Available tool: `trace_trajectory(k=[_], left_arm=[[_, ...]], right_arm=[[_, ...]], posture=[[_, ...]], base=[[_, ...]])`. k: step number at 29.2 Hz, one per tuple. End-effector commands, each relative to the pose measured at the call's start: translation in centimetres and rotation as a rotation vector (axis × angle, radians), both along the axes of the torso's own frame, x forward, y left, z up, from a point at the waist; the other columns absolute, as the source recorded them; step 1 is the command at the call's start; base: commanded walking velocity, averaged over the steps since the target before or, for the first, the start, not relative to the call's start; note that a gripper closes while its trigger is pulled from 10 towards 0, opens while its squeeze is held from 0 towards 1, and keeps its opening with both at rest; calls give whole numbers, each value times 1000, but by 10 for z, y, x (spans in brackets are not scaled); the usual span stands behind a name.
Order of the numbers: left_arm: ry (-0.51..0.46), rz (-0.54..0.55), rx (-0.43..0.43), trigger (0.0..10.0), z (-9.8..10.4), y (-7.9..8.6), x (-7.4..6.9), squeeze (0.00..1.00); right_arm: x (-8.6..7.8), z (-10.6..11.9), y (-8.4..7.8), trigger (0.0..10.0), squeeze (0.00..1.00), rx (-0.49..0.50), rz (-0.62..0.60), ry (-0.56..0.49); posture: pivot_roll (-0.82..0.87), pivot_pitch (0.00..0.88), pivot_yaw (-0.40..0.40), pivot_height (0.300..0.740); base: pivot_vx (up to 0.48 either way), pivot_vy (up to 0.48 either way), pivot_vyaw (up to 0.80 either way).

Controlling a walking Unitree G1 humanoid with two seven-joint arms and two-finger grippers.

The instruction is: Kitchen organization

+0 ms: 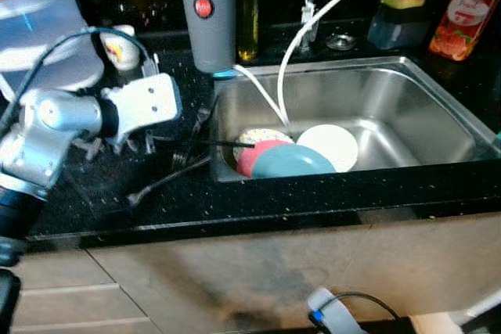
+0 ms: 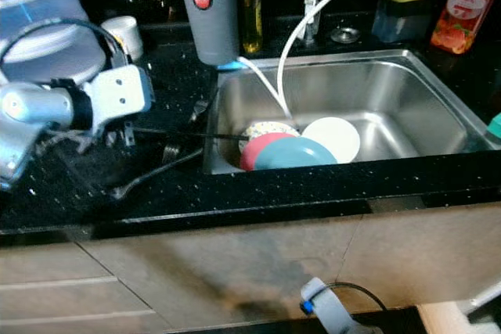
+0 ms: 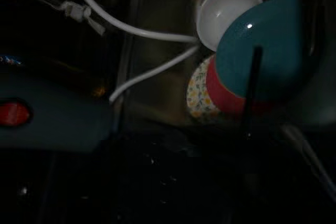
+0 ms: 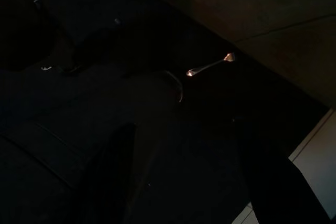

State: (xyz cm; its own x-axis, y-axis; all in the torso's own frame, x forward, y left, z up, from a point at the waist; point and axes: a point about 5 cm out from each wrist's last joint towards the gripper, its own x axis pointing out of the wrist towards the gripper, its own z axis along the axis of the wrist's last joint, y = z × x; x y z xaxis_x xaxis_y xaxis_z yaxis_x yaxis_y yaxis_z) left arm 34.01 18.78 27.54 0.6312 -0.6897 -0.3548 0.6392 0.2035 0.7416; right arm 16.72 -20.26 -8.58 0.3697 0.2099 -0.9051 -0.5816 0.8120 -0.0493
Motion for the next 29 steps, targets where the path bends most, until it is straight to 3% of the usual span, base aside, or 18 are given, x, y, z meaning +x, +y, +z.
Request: trace_trajectory(k=[1, 2, 8, 15, 18, 23, 24, 29], left_arm=[[11, -12, 14, 10000, -6, -4, 5, 0], [59, -30, 24, 10000, -12, -7, 11, 0], [128, -70, 39, 10000, -24, -16, 20, 0], [104, -55, 25, 10000, -23, -22, 30, 0], [70, -32, 0, 10000, -23, -29, 42, 0], [100, -51, 5, 10000, -26, -35, 45, 0], [142, -87, 34, 10000, -33, -39, 44, 0], [165, -86, 74, 10000, -41, -39, 45, 0]], right_arm=[[-1, -1, 1, 10000, 0, 3, -10, 3], [0, 0, 0, 10000, 0, 1, -8, 3], [0, 0, -1, 10000, 0, -3, -7, -1], [1, 0, -1, 10000, 0, -6, -8, -5], [0, 0, -2, 10000, 0, -9, -8, -7], [0, 0, -2, 10000, 0, -11, -6, -6], [-1, 0, -2, 10000, 0, -11, -7, -5], [-2, -1, -2, 10000, 0, -11, -7, -5]], posture=[[48, 0, 27, 740], [46, 0, 25, 740], [35, 0, 25, 740], [29, 0, 27, 740], [18, 0, 27, 740], [14, 0, 26, 740], [11, 2, 29, 740], [9, 7, 32, 740]], base=[[0, 0, 0], [0, 0, 0], [0, 0, 0], [0, 0, 0], [0, 0, 0], [0, 0, 0], [0, 0, 0], [0, 0, 0]])
